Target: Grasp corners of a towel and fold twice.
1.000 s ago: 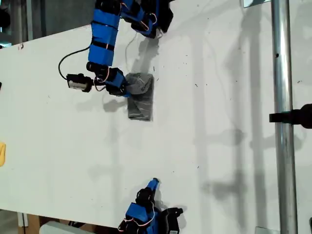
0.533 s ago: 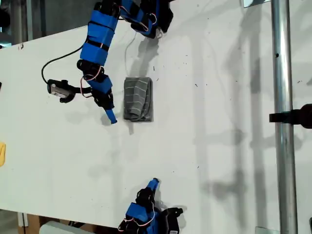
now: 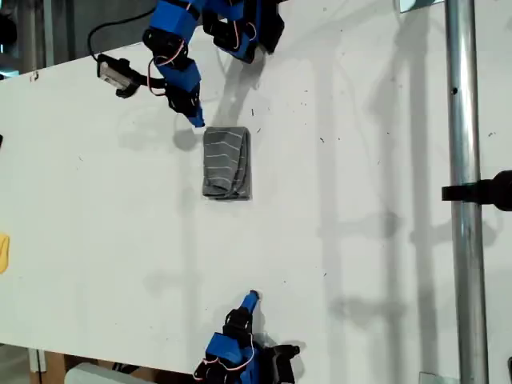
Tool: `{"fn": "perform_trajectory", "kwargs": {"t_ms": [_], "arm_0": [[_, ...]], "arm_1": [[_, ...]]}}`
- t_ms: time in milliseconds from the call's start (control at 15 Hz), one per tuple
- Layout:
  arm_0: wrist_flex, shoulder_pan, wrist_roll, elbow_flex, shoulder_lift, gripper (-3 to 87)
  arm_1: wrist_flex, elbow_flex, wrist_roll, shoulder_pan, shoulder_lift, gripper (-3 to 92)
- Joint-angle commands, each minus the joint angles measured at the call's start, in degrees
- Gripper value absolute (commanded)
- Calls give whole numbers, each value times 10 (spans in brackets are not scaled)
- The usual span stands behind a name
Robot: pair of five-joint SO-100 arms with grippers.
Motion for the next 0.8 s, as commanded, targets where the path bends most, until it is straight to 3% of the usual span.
{"fn": "perform_trajectory", "kwargs": {"t_ms": [0, 67, 200, 733], "arm_0": [[5, -8, 149, 4, 4, 2], [5, -8, 236, 4, 4, 0], [5, -5, 240, 4, 4, 0], [5, -7, 240, 4, 4, 0]], "arm_1": [[86, 187, 78, -22, 317, -3], [142, 243, 105, -25, 436, -3], [150, 272, 163, -49, 435, 12], [142, 286, 165, -128, 432, 44]]}}
